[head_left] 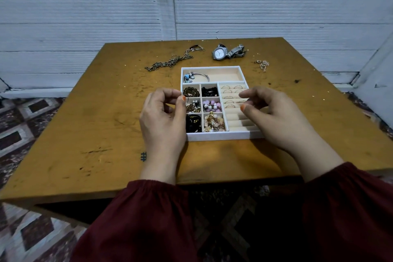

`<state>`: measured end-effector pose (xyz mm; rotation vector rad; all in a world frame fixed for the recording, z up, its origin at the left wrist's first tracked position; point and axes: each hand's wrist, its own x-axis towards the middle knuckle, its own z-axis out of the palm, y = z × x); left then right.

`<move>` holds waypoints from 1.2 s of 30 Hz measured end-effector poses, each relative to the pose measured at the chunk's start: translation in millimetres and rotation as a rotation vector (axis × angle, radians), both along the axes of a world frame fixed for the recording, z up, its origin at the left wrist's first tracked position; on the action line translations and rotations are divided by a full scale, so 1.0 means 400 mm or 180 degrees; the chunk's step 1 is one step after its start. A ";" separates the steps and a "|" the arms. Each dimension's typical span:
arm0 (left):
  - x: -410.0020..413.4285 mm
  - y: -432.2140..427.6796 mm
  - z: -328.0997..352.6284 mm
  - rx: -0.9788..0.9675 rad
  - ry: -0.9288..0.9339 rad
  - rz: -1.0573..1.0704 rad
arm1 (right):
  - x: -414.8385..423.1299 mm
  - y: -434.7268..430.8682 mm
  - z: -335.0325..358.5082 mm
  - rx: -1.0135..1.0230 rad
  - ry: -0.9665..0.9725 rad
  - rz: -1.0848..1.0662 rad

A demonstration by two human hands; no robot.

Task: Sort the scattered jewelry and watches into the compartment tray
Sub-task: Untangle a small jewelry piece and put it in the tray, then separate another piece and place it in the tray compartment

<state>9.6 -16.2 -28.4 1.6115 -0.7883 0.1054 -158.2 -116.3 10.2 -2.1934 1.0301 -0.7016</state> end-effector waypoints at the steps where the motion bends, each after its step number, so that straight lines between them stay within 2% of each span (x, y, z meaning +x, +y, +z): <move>1: -0.003 0.001 0.000 0.0013 -0.0052 -0.0029 | -0.012 -0.007 -0.010 -0.0155 0.0079 -0.0196; 6: -0.017 -0.002 0.008 0.0196 -0.0515 -0.0218 | -0.056 -0.023 -0.037 -0.0564 0.0927 -0.0838; 10: -0.032 -0.011 0.027 0.0406 -0.0820 -0.0316 | -0.075 -0.033 -0.052 -0.0522 0.1490 -0.0784; 14: -0.052 -0.034 0.048 0.0490 -0.0876 -0.0433 | -0.087 -0.045 -0.071 -0.0480 0.1768 -0.0556; 19: -0.082 -0.072 0.062 0.0632 -0.0893 -0.0613 | -0.089 -0.054 -0.082 -0.0327 0.1896 -0.0464; 28: -0.107 -0.130 0.062 0.0881 -0.0891 -0.0904 | -0.090 -0.054 -0.085 -0.0329 0.1758 -0.0530; 36: -0.117 -0.174 0.073 0.1465 -0.1474 -0.0909 | -0.093 -0.057 -0.091 -0.0415 0.1668 -0.0545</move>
